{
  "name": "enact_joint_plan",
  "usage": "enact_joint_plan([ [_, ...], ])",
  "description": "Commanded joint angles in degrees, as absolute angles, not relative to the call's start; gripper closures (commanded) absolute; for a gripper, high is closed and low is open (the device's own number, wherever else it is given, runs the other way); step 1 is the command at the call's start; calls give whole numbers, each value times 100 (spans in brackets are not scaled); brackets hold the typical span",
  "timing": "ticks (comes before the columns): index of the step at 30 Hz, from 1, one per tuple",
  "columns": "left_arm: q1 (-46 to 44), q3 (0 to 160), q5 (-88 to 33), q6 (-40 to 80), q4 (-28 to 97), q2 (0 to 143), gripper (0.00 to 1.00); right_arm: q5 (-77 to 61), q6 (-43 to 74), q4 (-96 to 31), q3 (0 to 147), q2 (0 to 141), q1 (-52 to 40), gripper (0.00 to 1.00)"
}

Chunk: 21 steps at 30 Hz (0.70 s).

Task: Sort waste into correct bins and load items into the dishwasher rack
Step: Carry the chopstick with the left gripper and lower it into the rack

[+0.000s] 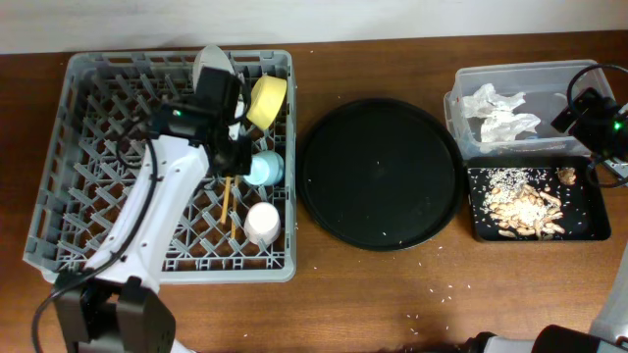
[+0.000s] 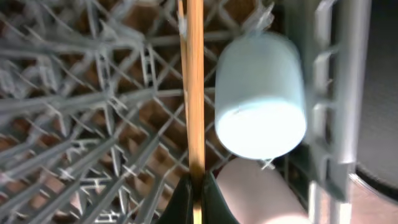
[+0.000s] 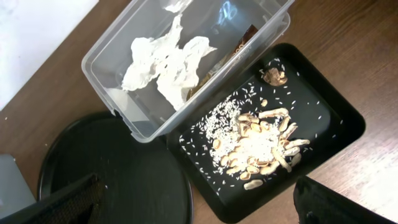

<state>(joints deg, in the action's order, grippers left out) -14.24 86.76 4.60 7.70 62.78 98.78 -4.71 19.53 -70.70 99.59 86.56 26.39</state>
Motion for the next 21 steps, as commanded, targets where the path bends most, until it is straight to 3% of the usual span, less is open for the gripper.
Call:
enact_joint_plan([
  [1, -1420, 7874, 388, 784, 5614, 9865, 100, -401, 1999, -7074, 10055, 8661, 2665, 2],
  [15, -1420, 7505, 904, 1258, 4901, 9865, 99, -401, 1999, -7074, 10055, 8661, 2663, 2],
  [17, -1420, 7505, 908, 1256, 4836, 9865, 82, -401, 1999, -7074, 10055, 8661, 2665, 1],
  [19, -1420, 7505, 908, 1256, 4799, 9865, 55, -401, 1999, -7074, 10055, 8661, 2665, 2],
  [21, -1420, 7505, 937, 1234, 4799, 9865, 47, -401, 1999, -7074, 10055, 8661, 2663, 1],
])
